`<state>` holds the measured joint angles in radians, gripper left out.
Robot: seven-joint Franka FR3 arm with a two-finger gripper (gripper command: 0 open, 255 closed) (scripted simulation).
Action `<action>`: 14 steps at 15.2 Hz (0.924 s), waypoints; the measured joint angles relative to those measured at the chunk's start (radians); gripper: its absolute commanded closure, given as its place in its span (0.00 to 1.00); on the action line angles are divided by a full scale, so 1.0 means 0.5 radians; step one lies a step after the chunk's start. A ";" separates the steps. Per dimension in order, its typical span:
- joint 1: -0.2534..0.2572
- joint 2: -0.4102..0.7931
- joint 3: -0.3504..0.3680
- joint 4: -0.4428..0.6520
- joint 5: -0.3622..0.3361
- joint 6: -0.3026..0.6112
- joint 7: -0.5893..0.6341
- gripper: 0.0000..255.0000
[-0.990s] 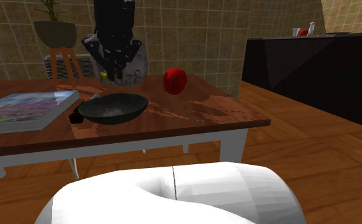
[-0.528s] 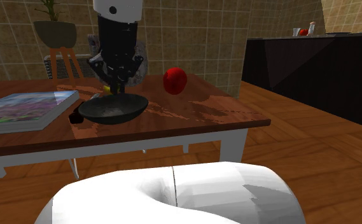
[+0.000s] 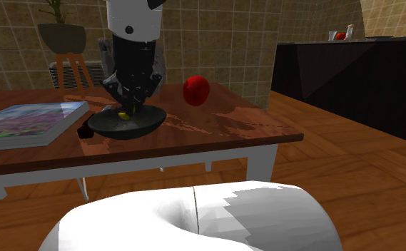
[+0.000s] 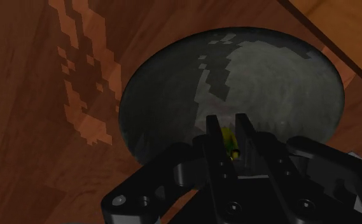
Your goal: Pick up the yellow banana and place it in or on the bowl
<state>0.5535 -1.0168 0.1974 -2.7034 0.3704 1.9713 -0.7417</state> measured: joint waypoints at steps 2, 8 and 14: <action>0.000 0.000 0.001 -0.002 0.001 0.001 0.000 1.00; 0.000 -0.001 0.001 -0.002 0.001 0.002 0.000 0.00; -0.027 -0.022 -0.069 0.164 -0.062 -0.189 0.004 0.00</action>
<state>0.5400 -1.0278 0.1628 -2.6215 0.3393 1.8769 -0.7396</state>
